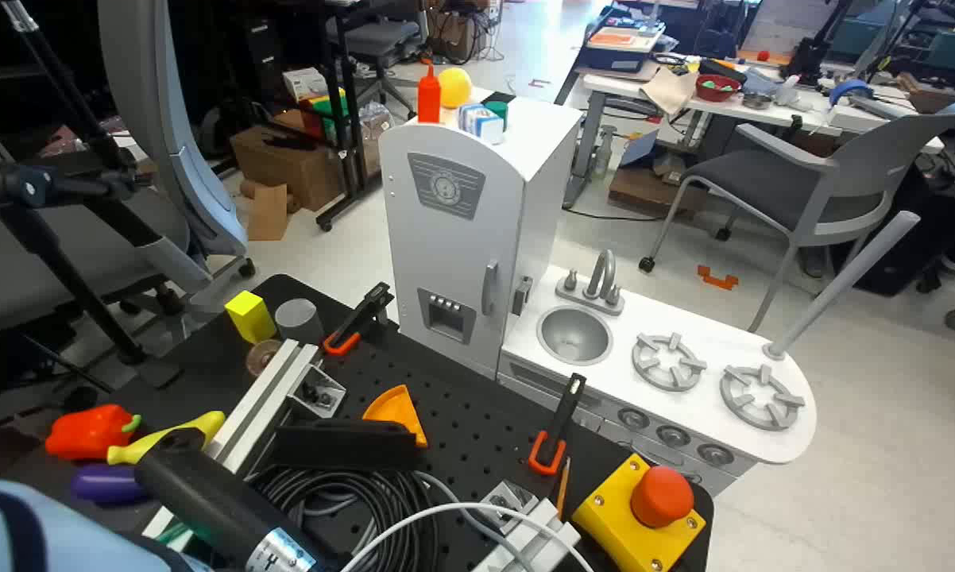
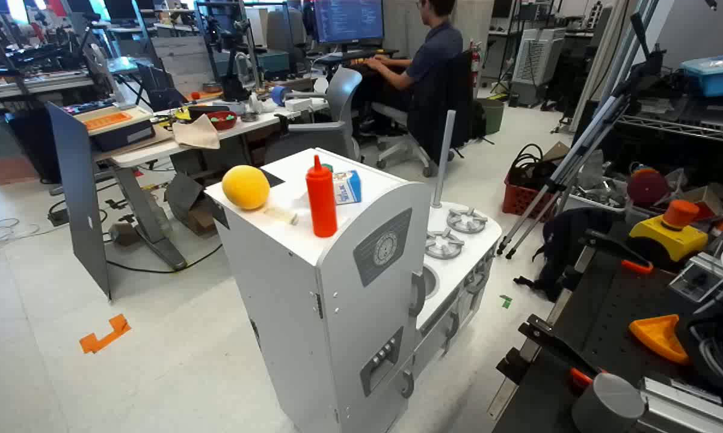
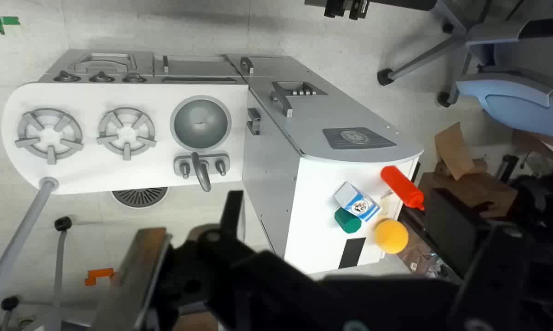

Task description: Open the cabinet door

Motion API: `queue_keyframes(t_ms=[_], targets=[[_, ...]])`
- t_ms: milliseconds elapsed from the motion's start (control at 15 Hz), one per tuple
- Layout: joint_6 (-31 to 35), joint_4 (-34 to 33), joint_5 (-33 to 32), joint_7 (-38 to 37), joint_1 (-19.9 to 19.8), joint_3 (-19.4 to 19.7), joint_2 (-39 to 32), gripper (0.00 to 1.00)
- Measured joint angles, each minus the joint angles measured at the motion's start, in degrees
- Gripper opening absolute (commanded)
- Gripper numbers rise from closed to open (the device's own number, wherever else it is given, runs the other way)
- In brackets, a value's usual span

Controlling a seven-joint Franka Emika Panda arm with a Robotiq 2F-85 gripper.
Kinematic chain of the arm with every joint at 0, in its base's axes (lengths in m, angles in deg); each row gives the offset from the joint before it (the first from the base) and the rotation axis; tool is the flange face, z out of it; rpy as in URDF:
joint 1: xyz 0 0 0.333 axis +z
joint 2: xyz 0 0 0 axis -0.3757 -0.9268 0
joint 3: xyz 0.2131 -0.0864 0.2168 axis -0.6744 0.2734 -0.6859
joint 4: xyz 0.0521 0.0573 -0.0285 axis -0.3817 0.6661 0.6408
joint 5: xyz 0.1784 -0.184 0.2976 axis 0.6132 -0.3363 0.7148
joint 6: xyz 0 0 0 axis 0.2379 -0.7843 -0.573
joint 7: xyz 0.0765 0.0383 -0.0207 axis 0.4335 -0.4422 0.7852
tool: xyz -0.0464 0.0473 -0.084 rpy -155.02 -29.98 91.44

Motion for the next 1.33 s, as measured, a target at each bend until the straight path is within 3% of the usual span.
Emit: queue_keyframes(t_ms=[533,867,1333], targets=[[0.0,-0.56,0.0,-1.65,-1.06,-1.62,-2.11,1.0],[0.51,-5.07,0.0,-9.92,-1.09,-6.4,-13.81,1.0],[9.39,-10.69,-0.03,-22.13,-1.16,-13.16,-32.35,1.0]])
